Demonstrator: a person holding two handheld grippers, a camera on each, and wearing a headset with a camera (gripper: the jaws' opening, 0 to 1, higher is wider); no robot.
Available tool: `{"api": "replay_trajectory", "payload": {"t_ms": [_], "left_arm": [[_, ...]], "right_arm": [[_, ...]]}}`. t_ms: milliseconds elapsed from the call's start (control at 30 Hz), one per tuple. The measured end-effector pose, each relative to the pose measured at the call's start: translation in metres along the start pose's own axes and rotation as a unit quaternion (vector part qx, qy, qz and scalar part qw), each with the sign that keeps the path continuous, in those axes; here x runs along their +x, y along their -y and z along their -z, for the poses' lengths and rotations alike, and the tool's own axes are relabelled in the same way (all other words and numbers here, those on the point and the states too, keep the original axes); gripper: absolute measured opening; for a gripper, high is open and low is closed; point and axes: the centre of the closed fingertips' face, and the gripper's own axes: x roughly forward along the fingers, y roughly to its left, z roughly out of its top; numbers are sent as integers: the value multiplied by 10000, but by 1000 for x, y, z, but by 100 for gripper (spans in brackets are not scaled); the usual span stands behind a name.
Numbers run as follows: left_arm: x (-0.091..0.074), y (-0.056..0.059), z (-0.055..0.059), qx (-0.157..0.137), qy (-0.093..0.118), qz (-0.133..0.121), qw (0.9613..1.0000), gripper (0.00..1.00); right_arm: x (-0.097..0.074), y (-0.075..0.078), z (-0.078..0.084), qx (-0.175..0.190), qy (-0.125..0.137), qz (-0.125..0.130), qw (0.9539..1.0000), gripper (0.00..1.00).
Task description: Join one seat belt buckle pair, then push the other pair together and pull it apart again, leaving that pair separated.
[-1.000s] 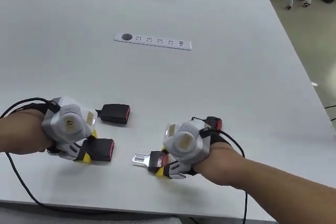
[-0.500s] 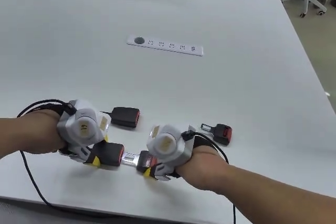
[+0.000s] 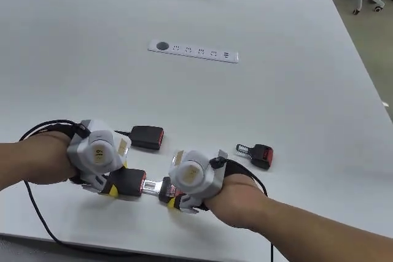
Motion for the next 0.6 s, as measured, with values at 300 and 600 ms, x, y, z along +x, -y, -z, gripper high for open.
{"api": "replay_trajectory", "payload": {"t_ms": [300,600], "left_arm": [[0,1,-3,22,26,32,10000,32],[1,1,-5,41,225,19,9997,32]], "right_arm": [[5,-2,-13,129,306,-69,9994,34],[5,-1,-12,151,341,-103,9993,32]]}}
